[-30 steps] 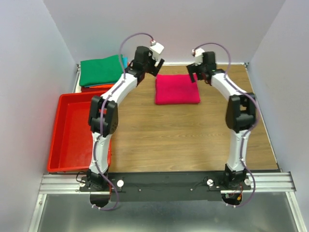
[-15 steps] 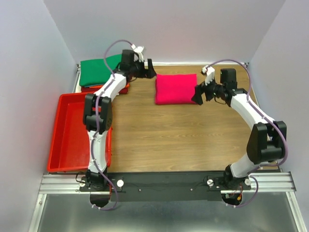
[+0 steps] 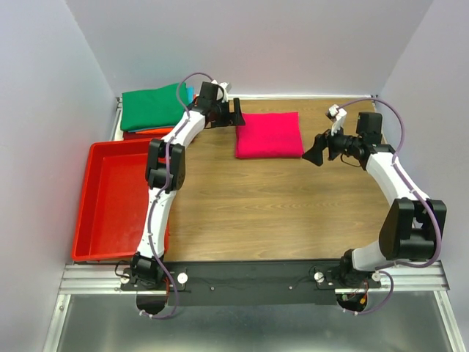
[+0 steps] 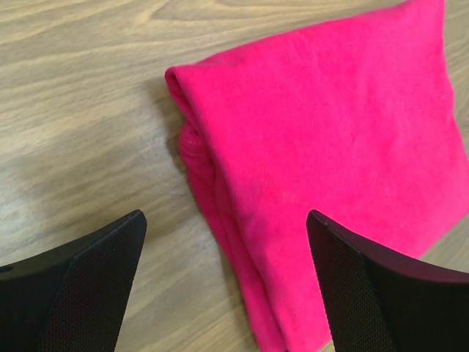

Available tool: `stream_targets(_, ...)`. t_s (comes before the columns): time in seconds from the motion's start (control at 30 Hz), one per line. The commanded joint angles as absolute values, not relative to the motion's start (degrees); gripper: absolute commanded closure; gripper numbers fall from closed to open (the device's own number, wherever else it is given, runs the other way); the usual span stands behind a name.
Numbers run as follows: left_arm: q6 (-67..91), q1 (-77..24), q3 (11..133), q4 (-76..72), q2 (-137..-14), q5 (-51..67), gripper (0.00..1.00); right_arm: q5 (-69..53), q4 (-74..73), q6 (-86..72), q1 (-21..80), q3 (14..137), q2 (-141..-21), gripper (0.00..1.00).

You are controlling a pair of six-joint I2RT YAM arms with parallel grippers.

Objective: Fold and stack the t-shirts
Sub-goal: Neatly place the folded tshirt to the corner

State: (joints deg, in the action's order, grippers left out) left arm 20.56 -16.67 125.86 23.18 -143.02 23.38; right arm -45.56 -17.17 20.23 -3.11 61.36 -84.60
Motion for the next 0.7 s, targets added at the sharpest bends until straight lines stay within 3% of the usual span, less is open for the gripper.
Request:
stream_targets(0.0,22.93,-17.23,128.75,26.28,-147.03,24.51,0.06,-49.83,-17.49,20.92,-3.86,60.12,-82.53,0.00)
stream_targets(0.2,26.18,-18.10,132.01,26.72,-151.16,27.33,0.10,-51.76,-17.49,20.92,-5.10,59.94,-81.21,0.00)
stream_targets(0.47,29.18,-19.25,133.68,27.16,-153.10,31.37,0.26,-51.06,-17.58,21.01,-6.94,60.12,-79.98,0.00)
stream_targets(0.57,28.92,-19.34,132.89,27.60,-153.46,32.52,0.44,-52.38,-17.49,20.74,-7.99,59.94,-79.37,0.00)
stream_targets(0.67,28.30,-19.25,131.84,26.99,-152.84,32.78,0.71,-53.79,-17.49,20.39,-9.22,59.94,-79.01,0.00)
